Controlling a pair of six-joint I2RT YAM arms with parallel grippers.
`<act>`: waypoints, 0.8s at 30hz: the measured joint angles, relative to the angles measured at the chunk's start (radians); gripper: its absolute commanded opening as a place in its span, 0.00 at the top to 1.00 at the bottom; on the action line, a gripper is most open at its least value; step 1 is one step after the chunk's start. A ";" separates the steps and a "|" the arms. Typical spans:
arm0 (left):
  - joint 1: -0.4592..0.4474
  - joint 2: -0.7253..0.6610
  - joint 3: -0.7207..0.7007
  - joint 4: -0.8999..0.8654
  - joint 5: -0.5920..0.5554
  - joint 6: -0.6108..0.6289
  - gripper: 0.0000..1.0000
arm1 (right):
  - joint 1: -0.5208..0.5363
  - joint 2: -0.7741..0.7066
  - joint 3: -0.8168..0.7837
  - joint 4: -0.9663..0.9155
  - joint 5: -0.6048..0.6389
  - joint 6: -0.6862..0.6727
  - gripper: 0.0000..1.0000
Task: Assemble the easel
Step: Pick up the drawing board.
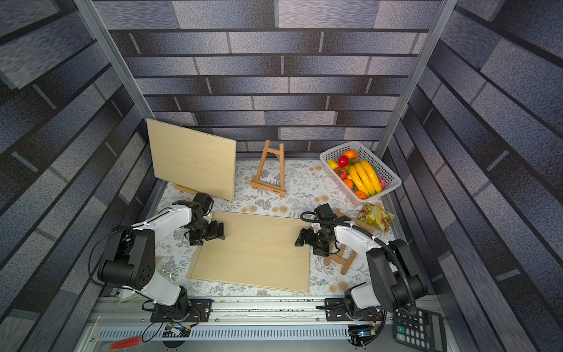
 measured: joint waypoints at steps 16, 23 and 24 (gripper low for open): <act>-0.019 -0.006 -0.021 0.025 0.004 -0.012 0.06 | -0.031 -0.234 -0.168 0.180 -0.086 0.070 0.21; -0.019 -0.006 -0.021 0.031 0.016 -0.014 0.06 | -0.051 -0.311 -0.232 0.262 -0.085 0.182 0.27; -0.019 -0.006 -0.021 0.031 0.017 -0.014 0.06 | -0.053 -0.317 -0.233 0.264 -0.085 0.194 0.27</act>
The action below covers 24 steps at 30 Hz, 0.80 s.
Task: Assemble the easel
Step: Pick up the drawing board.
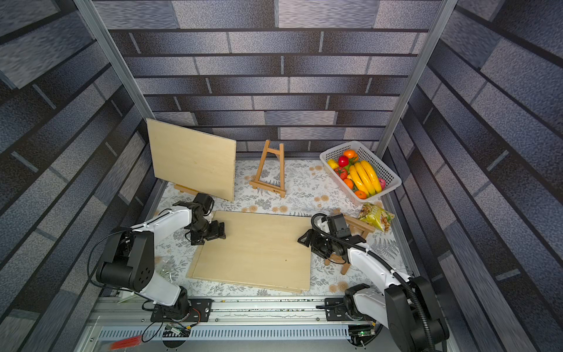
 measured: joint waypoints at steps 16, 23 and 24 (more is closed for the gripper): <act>0.023 0.007 0.004 0.115 0.150 0.002 0.06 | -0.018 -0.118 0.002 0.111 -0.160 0.181 0.39; 0.026 0.043 0.023 0.257 0.220 0.003 0.06 | -0.009 -0.166 0.109 0.075 -0.344 0.175 0.39; 0.026 0.047 0.025 0.265 0.229 0.003 0.06 | -0.008 -0.168 0.121 0.058 -0.351 0.164 0.39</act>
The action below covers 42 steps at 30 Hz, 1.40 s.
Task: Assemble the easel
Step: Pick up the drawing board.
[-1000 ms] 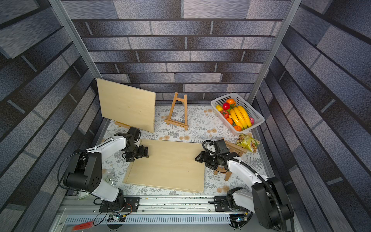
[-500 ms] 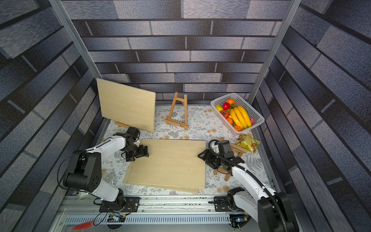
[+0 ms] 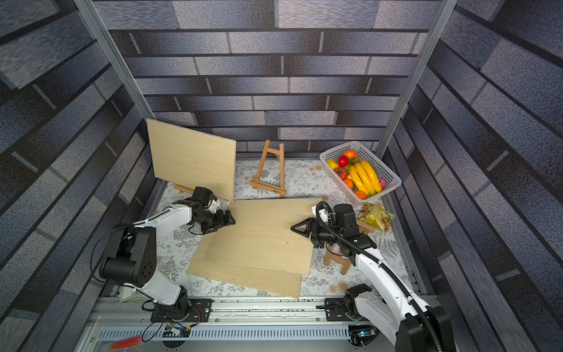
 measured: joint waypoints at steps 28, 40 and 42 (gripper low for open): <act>0.002 0.041 0.019 0.023 0.154 0.047 0.06 | -0.092 -0.078 0.023 -0.296 -0.074 -0.180 0.40; -0.004 0.041 0.013 0.037 0.167 0.047 0.06 | -0.100 -0.079 0.060 -0.383 -0.111 -0.261 0.29; -0.008 0.041 0.010 0.043 0.175 0.047 0.06 | -0.100 -0.079 0.090 -0.413 -0.108 -0.286 0.27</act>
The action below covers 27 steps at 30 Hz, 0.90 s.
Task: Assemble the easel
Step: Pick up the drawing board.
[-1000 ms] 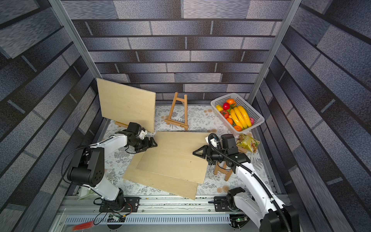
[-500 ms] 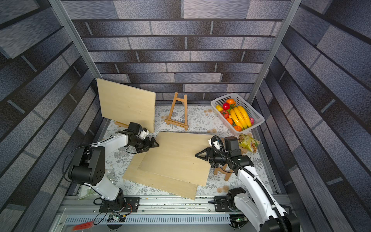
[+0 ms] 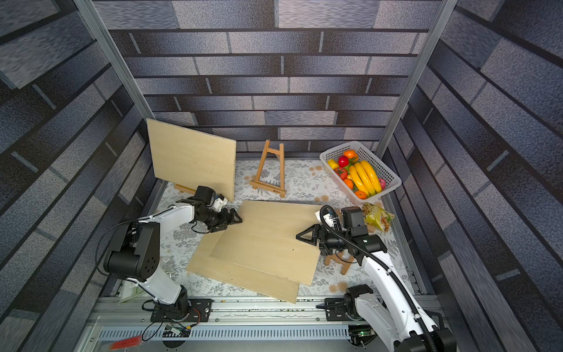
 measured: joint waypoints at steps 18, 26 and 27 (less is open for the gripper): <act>-0.004 0.020 0.013 -0.003 0.041 0.000 0.06 | -0.004 -0.034 0.098 -0.200 0.209 -0.093 0.60; -0.004 0.038 0.039 -0.031 0.042 0.000 0.06 | -0.011 -0.046 0.032 -0.061 0.228 -0.017 0.79; -0.004 0.039 0.039 -0.032 0.042 0.000 0.06 | -0.011 -0.046 0.034 -0.060 0.227 -0.026 0.84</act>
